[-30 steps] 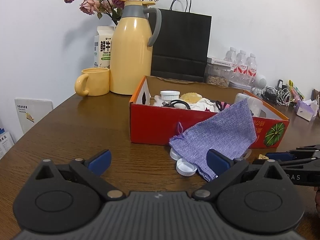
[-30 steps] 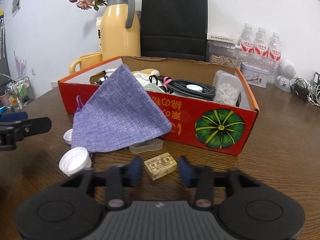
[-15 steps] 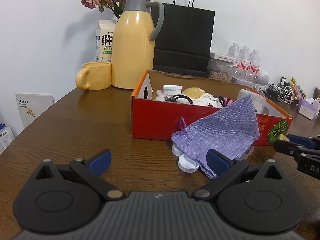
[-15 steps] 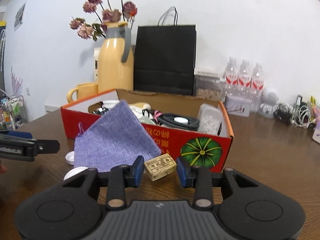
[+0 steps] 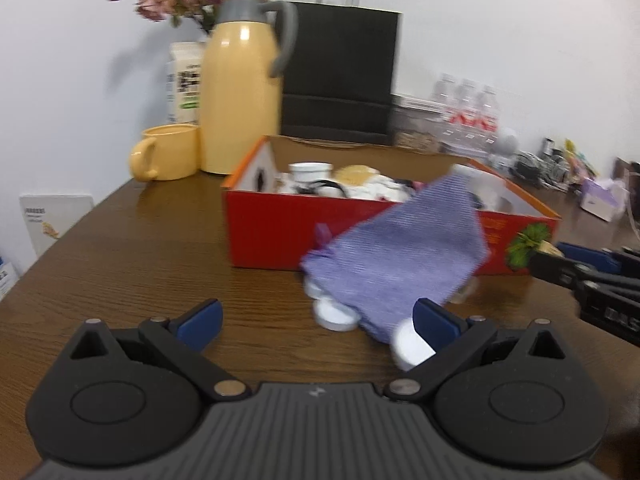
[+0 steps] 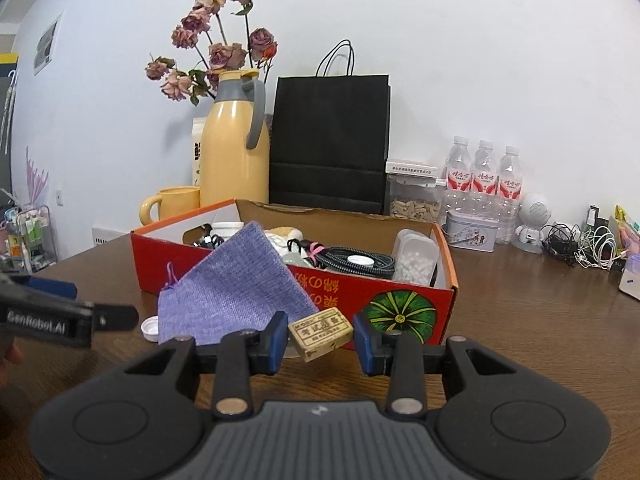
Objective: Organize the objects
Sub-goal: 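Grasp a white bottle cap with the left gripper while the right holds the block, then carry the block and cap into the box and open both grippers, then lift both tools out of the box back over the table, then grasp the purple burlap bag with the right gripper, then grasp a white bottle cap with the left gripper while the right lifts the bag, then carry the bag and cap into the box and open both grippers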
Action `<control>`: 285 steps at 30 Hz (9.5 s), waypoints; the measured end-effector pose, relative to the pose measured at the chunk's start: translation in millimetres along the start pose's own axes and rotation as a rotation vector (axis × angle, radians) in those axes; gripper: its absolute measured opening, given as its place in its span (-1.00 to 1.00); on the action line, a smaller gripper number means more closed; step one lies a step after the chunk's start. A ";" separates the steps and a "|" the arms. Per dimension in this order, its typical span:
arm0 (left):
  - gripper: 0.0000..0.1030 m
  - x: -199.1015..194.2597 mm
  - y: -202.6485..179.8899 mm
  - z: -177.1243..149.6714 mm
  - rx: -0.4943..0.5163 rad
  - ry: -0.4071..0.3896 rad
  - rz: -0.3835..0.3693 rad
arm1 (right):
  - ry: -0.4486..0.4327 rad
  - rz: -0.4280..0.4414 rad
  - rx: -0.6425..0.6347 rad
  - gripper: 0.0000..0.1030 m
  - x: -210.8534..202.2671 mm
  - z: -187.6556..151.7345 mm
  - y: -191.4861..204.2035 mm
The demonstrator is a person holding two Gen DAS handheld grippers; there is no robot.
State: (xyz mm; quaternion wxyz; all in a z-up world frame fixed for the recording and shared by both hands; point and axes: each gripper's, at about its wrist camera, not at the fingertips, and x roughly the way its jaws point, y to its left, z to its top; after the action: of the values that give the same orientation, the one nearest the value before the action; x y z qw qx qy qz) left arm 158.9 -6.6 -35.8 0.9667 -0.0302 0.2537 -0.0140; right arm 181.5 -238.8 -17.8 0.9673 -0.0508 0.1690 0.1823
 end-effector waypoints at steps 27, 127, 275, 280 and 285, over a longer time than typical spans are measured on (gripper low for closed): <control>-0.19 13.2 -55.6 -10.7 0.031 0.083 -0.045 | -0.040 0.018 0.018 -0.34 -8.9 -2.6 -2.6; 1.00 55.4 1.4 113.0 0.030 -0.213 0.030 | -0.038 -0.036 -0.029 1.00 94.2 73.1 -12.6; -0.43 46.4 -8.6 15.3 0.060 0.108 -0.026 | -0.048 0.001 -0.087 -0.80 -2.9 1.1 24.7; -0.43 34.1 -11.2 18.4 0.060 0.062 -0.038 | -0.049 0.000 -0.088 -0.80 -2.9 1.0 24.9; -0.43 20.3 -13.7 28.8 0.059 0.006 -0.054 | -0.050 0.010 -0.088 -0.80 -3.6 1.7 26.6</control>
State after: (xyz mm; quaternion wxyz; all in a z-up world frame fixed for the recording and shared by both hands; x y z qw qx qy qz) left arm 190.6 -19.6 -19.8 0.9657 -0.0087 0.2550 -0.0478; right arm 169.1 -215.1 -16.0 0.9671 -0.0879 0.1369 0.1956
